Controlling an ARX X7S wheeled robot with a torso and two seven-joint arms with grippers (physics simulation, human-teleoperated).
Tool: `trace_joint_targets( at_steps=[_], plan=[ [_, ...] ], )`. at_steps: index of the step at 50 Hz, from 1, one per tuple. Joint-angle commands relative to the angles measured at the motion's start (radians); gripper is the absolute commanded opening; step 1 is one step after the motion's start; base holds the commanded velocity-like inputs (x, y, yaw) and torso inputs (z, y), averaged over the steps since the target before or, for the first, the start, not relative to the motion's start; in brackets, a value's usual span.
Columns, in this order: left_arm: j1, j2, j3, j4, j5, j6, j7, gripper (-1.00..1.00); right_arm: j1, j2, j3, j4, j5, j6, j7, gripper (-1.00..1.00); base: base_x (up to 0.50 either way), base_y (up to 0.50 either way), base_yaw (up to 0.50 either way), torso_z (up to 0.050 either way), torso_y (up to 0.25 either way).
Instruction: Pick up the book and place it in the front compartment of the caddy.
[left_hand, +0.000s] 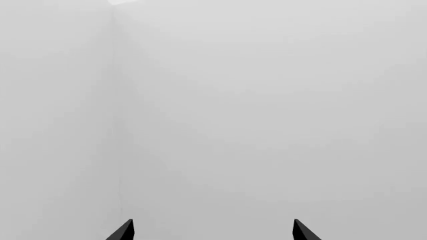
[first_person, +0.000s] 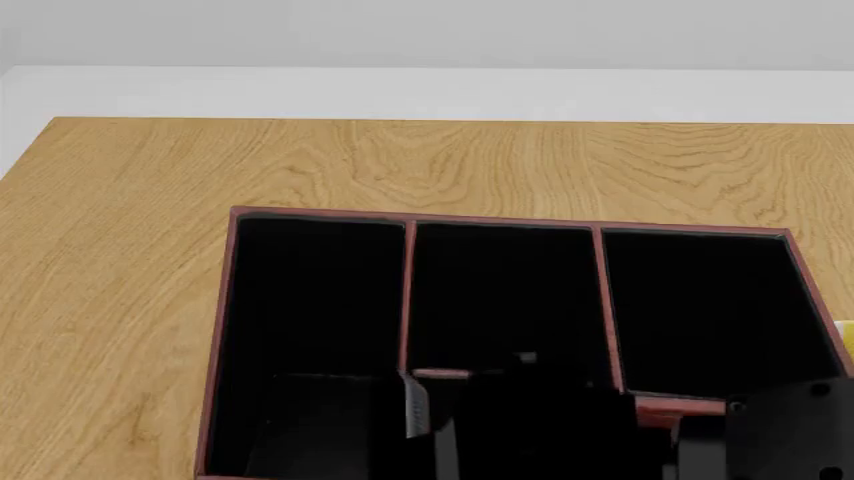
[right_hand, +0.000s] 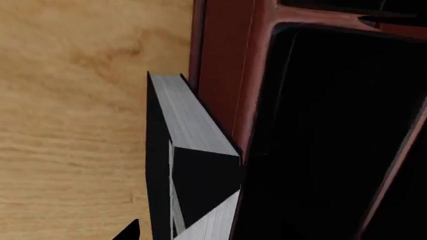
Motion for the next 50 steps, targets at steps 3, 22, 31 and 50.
trace_joint_targets(
  at_steps=[3, 22, 31, 50],
  plan=[
    [-0.065, -0.006, 0.075, 0.004, 0.006, 0.019, -0.007, 1.00, -0.041, -0.004, -0.038, 0.048, -0.029, -0.039, 0.011, 1.00, 0.00, 0.00, 0.00, 0.000, 0.000],
    [-0.021, -0.002, 0.016, 0.004, -0.004, -0.003, -0.004, 1.00, -0.070, 0.013, -0.091, 0.108, -0.071, -0.115, 0.003, 1.00, 0.00, 0.00, 0.00, 0.000, 0.000],
    [-0.076, -0.007, 0.084, 0.004, 0.002, 0.017, -0.008, 1.00, -0.103, -0.014, -0.090, 0.124, -0.068, -0.102, 0.014, 1.00, 0.00, 0.00, 0.00, 0.000, 0.000],
    [0.005, -0.003, -0.006, 0.003, -0.004, -0.005, -0.004, 1.00, -0.088, -0.006, -0.082, 0.097, -0.064, -0.094, 0.018, -1.00, 0.00, 0.00, 0.00, -0.001, 0.000]
  ],
)
